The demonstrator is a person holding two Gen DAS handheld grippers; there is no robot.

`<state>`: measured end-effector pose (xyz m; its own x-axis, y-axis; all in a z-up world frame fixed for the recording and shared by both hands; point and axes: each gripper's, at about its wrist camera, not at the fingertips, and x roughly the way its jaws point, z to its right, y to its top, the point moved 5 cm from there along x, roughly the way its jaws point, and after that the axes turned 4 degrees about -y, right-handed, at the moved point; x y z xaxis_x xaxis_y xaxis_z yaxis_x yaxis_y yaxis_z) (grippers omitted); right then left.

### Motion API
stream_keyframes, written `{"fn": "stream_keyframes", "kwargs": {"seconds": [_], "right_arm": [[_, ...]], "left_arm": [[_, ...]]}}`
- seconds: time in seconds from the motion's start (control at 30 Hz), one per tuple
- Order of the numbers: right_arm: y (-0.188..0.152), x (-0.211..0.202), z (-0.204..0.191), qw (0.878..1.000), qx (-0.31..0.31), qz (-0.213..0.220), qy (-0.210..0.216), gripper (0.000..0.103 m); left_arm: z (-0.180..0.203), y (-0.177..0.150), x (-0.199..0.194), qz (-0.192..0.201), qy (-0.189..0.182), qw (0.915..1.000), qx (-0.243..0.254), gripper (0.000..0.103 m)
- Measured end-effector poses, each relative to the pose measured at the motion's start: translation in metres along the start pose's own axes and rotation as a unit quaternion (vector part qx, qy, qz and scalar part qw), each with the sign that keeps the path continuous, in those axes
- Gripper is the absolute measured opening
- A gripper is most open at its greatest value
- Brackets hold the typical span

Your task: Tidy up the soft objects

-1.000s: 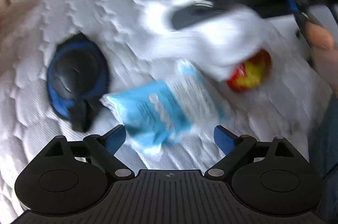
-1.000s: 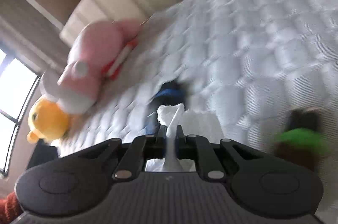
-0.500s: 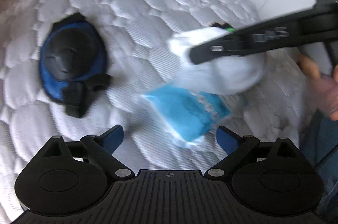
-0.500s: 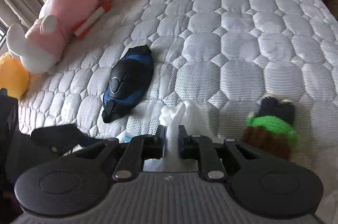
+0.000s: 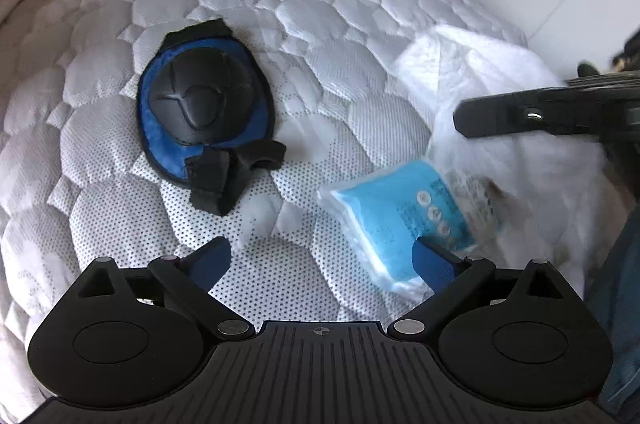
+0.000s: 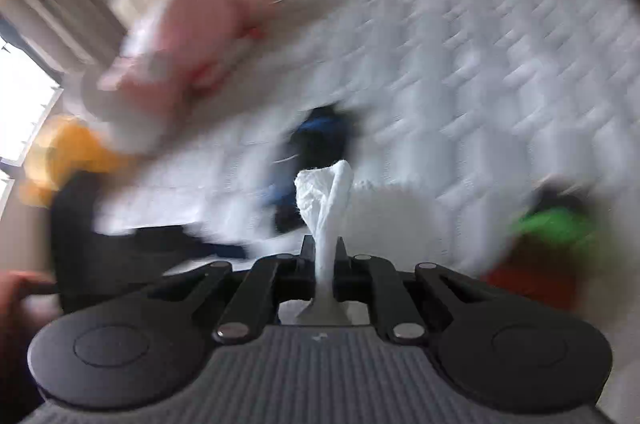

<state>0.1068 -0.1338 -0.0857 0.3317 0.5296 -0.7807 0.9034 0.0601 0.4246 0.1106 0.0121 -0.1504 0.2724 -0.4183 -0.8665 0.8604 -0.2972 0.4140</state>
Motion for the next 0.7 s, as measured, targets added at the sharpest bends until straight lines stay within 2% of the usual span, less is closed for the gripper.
{"fn": "stream_keyframes", "kwargs": {"seconds": [0.03, 0.07, 0.13, 0.2, 0.23, 0.3, 0.37, 0.4, 0.43, 0.47, 0.5, 0.53, 0.57, 0.6, 0.63, 0.7], "right_arm": [[-0.006, 0.006, -0.002, 1.0, 0.005, -0.027, 0.011, 0.008], [-0.012, 0.012, -0.002, 0.999, 0.001, -0.048, -0.002, 0.008], [-0.021, 0.02, 0.004, 0.996, -0.025, -0.073, -0.054, 0.008], [-0.022, 0.019, 0.016, 0.993, -0.023, -0.083, -0.081, 0.008], [-0.02, 0.015, 0.021, 0.993, -0.012, -0.083, -0.08, 0.008], [-0.017, 0.009, 0.027, 0.992, -0.019, -0.082, -0.098, 0.008], [-0.015, 0.003, 0.031, 0.987, -0.05, -0.074, -0.133, 0.008], [-0.014, 0.0, 0.033, 0.983, -0.068, -0.068, -0.154, 0.009], [-0.013, -0.003, 0.036, 0.981, -0.079, -0.061, -0.168, 0.01], [-0.01, -0.006, 0.039, 0.983, -0.07, -0.052, -0.163, 0.01], [-0.008, -0.008, 0.041, 0.985, -0.061, -0.044, -0.157, 0.01], [-0.006, -0.011, 0.044, 0.986, -0.053, -0.035, -0.152, 0.009], [-0.004, -0.014, 0.047, 0.988, -0.044, -0.026, -0.147, 0.009], [-0.002, -0.017, 0.049, 0.989, -0.035, -0.017, -0.142, 0.01], [0.0, -0.02, 0.052, 0.99, -0.026, -0.008, -0.137, 0.01], [0.004, -0.025, 0.057, 0.992, -0.011, 0.009, -0.127, 0.01]], "left_arm": [[0.002, -0.002, 0.002, -0.004, 0.0, 0.9999, 0.01, 0.1], [0.005, -0.003, 0.005, -0.009, 0.002, 0.9997, 0.021, 0.1], [0.01, -0.007, 0.01, -0.016, 0.011, 0.9988, 0.045, 0.1], [0.015, -0.01, 0.012, -0.012, 0.026, 0.997, 0.072, 0.1], [0.018, -0.01, 0.012, -0.006, 0.03, 0.9959, 0.085, 0.1], [0.03, -0.01, 0.011, 0.021, 0.039, 0.9909, 0.127, 0.1], [0.051, -0.012, 0.008, 0.067, 0.072, 0.9724, 0.212, 0.1], [0.062, -0.014, 0.006, 0.09, 0.088, 0.9588, 0.255, 0.1], [0.075, -0.019, 0.007, 0.113, 0.114, 0.9345, 0.318, 0.1], [0.087, -0.026, 0.009, 0.134, 0.139, 0.9044, 0.381, 0.1], [0.097, -0.033, 0.014, 0.146, 0.159, 0.8755, 0.432, 0.1], [0.106, -0.04, 0.021, 0.148, 0.174, 0.8504, 0.474, 0.1], [0.112, -0.045, 0.028, 0.143, 0.176, 0.8343, 0.502, 0.1], [0.115, -0.049, 0.034, 0.134, 0.168, 0.828, 0.518, 0.1], [0.118, -0.052, 0.039, 0.126, 0.155, 0.8281, 0.524, 0.1], [0.121, -0.051, 0.046, 0.121, 0.132, 0.8385, 0.515, 0.1]]}}
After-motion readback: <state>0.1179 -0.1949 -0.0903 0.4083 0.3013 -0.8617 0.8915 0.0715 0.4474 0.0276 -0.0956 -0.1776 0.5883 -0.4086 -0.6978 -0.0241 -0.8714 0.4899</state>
